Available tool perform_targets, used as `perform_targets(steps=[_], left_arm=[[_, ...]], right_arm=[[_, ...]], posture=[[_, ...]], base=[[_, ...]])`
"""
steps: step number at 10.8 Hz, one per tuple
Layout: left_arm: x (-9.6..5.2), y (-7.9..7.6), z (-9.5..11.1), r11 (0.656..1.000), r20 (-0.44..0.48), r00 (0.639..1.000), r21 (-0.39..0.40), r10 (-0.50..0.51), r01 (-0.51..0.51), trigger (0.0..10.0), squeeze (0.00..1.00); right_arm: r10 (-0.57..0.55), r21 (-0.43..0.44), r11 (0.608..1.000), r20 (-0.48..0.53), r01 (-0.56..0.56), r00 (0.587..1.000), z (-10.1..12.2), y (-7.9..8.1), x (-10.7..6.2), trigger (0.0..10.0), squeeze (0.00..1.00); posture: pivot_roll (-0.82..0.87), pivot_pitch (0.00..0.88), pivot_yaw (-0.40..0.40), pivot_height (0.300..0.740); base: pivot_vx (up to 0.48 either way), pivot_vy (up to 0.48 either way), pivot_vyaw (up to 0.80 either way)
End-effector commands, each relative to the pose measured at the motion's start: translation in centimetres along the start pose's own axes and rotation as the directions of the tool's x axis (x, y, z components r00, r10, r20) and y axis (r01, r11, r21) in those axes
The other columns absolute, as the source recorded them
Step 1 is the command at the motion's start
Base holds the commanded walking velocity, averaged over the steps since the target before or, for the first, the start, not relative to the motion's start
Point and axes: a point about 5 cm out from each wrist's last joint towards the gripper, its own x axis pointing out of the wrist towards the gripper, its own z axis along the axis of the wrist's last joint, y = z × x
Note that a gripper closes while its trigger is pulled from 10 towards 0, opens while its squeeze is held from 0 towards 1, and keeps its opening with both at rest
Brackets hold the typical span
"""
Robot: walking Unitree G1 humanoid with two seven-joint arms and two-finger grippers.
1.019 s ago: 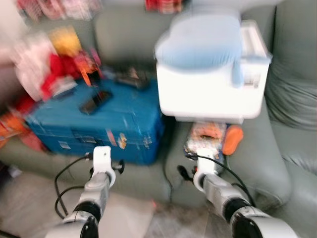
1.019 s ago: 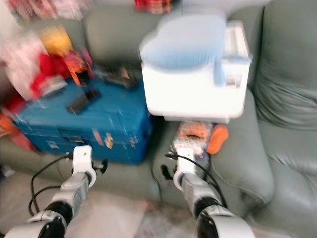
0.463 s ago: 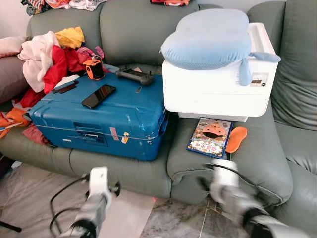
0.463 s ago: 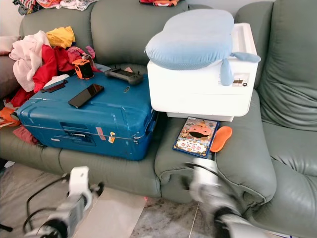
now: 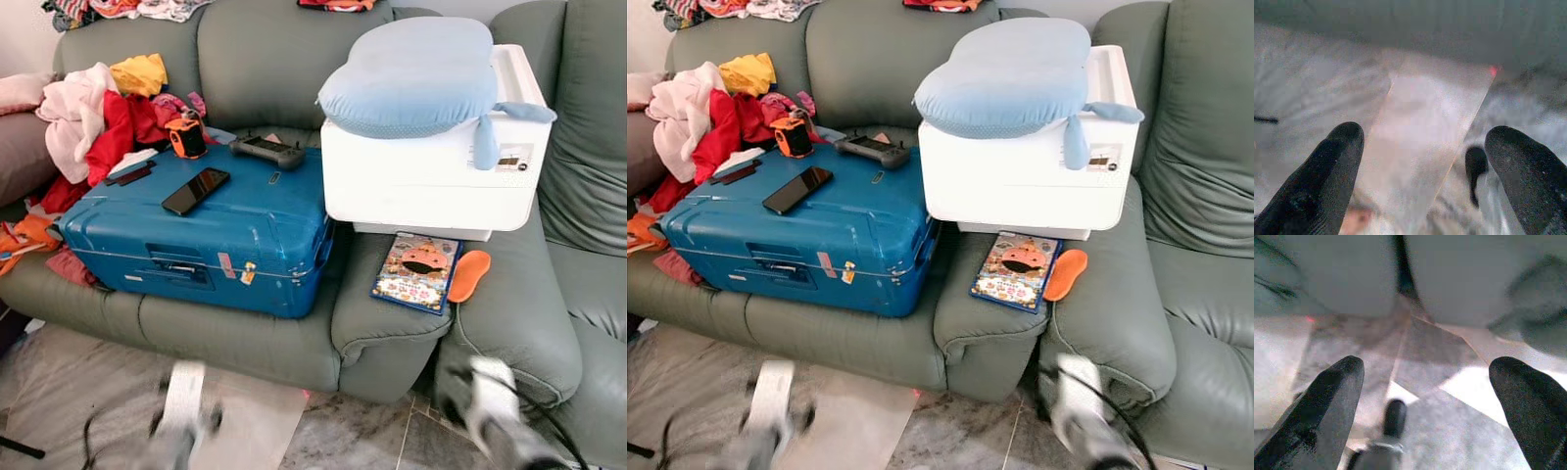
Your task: Picking trash to rubbish bin
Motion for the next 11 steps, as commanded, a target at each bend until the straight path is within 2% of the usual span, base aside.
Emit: perform_targets(steps=[1, 3, 5, 7, 11], left_arm=[[0.0, 0.7, -0.2, 1.0, -0.015, 1.0, 0.01, 0.015, -0.015, 10.0, 0.0], [-0.1, 0.6, -0.8, 1.0, -0.037, 0.999, -0.012, -0.003, 0.002, 10.0, 0.0], [-0.1, -0.3, -1.2, 0.999, -0.057, 0.998, 0.009, -0.039, 0.039, 10.0, 0.0], [-0.1, -0.4, -1.1, 0.999, -0.062, 0.997, 0.009, -0.049, 0.05, 10.0, 0.0], [-0.1, -0.6, -1.3, 0.998, -0.073, 0.995, -0.013, -0.066, 0.065, 10.0, 0.0]], right_arm=[[0.007, 0.004, 1.0, -0.001, -0.007, 1.0, 0.1, 0.4, 0.1, 10.0, 0.0], [0.01, -0.02, 1.0, -0.003, -0.01, 1.0, 0.2, 0.5, 0.1, 10.0, 0.0], [0.051, -0.047, 0.998, -0.007, -0.051, 0.999, 0.4, 2.0, 0.2, 10.0, 0.0], [0.089, -0.093, 0.992, -0.011, -0.089, 0.996, 0.4, 3.1, 0.2, 10.0, 0.0], [0.079, -0.128, 0.988, -0.031, -0.083, 0.996, -0.3, 2.7, 0.1, 10.0, 0.0]], posture=[[0.03, 0.0, 0.092, 0.74], [0.03, 0.0, 0.094, 0.74], [0.03, 0.0, 0.097, 0.74], [0.04, 0.0, 0.092, 0.74], [0.04, 0.0, 0.091, 0.74]], base=[[0.0, 0.0, 0.0], [0.0, 0.0, 0.0], [0.0, 0.0, -0.66], [0.0, 0.0, -0.64], [0.0, 0.0, -0.64]])
